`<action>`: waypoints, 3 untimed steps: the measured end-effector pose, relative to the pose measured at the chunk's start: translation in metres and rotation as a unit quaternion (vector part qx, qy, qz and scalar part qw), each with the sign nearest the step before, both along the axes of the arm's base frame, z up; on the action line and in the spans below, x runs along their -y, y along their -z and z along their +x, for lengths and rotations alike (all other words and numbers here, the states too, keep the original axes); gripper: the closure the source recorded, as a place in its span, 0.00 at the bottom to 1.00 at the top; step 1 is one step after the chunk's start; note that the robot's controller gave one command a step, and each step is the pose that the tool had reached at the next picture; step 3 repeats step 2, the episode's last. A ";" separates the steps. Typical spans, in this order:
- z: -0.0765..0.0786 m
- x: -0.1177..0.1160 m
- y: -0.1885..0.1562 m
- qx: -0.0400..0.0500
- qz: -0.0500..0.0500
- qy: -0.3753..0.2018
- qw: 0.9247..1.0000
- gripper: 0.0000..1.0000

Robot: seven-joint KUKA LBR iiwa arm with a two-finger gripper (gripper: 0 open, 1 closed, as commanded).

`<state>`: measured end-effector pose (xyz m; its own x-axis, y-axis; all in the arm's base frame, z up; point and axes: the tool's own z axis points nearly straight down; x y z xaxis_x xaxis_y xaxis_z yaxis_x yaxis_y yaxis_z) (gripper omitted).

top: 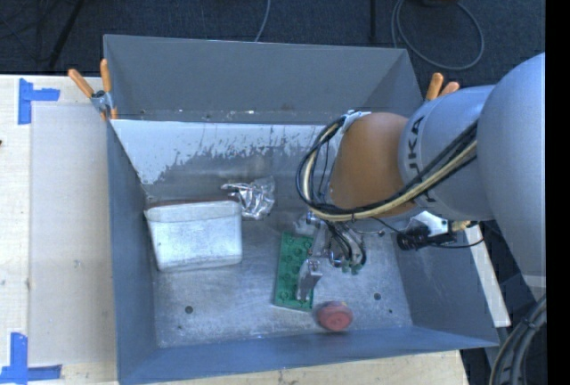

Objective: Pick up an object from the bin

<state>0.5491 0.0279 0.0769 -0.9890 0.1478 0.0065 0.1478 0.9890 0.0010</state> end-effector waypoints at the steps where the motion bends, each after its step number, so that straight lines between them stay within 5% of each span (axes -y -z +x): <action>1: 0.000 0.000 -0.001 0.001 0.000 -0.002 1.000 1.00; 2: -0.011 -0.018 -0.157 0.007 0.000 -0.037 0.999 1.00; 3: -0.011 -0.018 -0.157 0.007 0.000 -0.037 0.999 1.00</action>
Offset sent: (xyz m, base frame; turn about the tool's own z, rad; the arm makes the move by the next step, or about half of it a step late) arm 0.0000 0.0000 0.0000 0.0000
